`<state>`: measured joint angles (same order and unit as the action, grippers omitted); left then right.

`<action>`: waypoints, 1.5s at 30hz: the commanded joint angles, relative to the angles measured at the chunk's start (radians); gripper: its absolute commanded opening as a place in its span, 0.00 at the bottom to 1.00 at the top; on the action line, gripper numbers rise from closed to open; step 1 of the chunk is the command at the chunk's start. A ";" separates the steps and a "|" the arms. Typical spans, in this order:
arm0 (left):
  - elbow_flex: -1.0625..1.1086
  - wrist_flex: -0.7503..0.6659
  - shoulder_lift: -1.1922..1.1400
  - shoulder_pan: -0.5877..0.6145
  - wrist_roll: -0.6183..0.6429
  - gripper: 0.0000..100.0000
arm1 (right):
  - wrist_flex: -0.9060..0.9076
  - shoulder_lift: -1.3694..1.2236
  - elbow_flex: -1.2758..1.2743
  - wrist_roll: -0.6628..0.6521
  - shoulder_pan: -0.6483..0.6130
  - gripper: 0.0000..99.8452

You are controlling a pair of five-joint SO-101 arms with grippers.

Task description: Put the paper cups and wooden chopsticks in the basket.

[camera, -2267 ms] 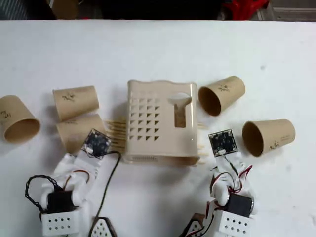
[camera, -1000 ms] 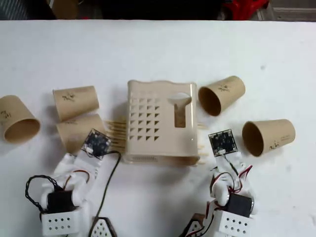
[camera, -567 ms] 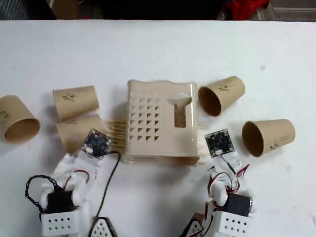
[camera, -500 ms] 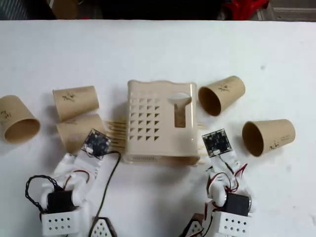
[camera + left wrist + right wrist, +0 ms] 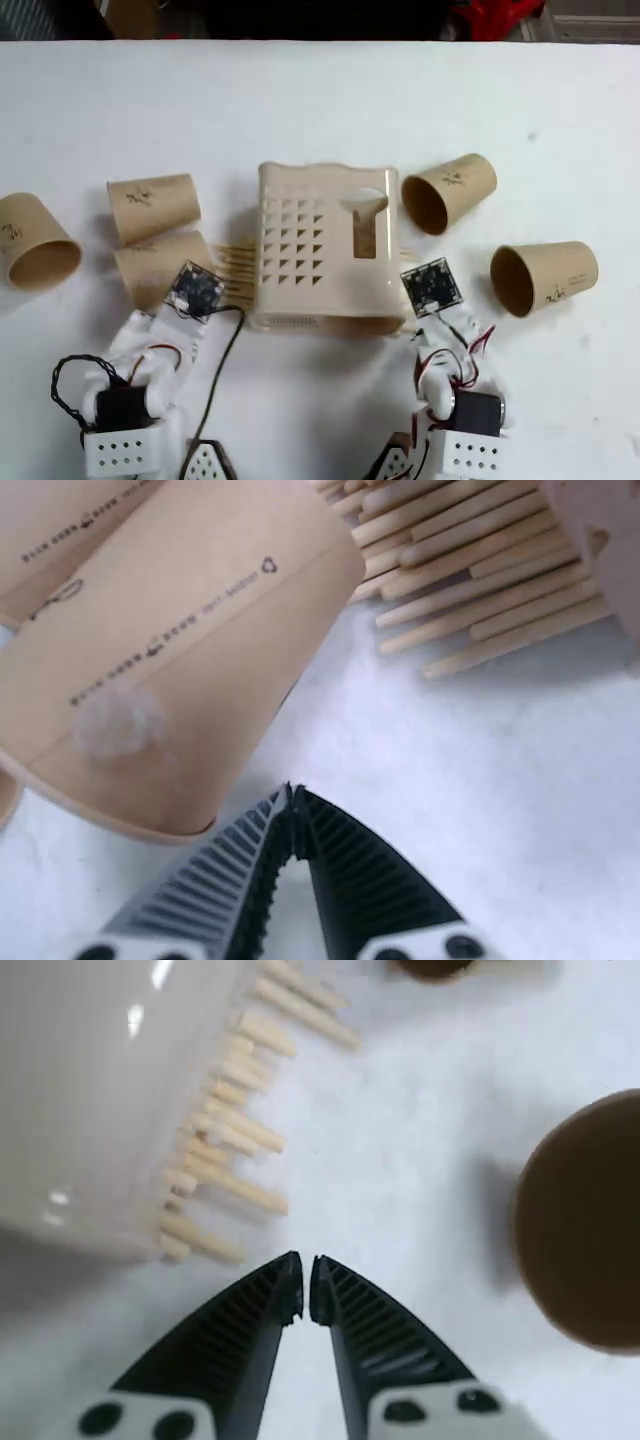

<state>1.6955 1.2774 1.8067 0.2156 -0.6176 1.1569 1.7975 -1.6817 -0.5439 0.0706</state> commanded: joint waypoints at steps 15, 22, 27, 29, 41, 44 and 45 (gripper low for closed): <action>-0.002 0.012 -0.010 0.004 -0.005 0.03 | -0.036 -0.302 0.672 0.138 -0.096 0.13; -0.002 0.012 -0.010 0.004 -0.005 0.03 | -0.038 -0.881 1.030 0.253 -0.252 0.13; -0.002 0.012 -0.010 0.004 -0.005 0.03 | -0.042 -1.219 1.211 0.322 -0.317 0.13; -0.002 0.012 -0.010 0.004 -0.005 0.03 | -0.044 -1.320 1.258 0.325 -0.340 0.15; -0.002 0.012 -0.010 0.004 -0.005 0.03 | -0.186 -1.620 1.332 0.319 -0.329 0.22; -0.002 0.012 -0.010 0.004 -0.005 0.03 | -0.220 -1.664 1.332 0.319 -0.326 0.22; -0.002 0.012 -0.010 0.004 -0.005 0.03 | -0.236 -1.678 1.332 0.319 -0.325 0.22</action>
<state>1.6955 1.2774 1.8067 0.2156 -0.6176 0.9666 0.1312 -0.4035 -0.2294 -0.2670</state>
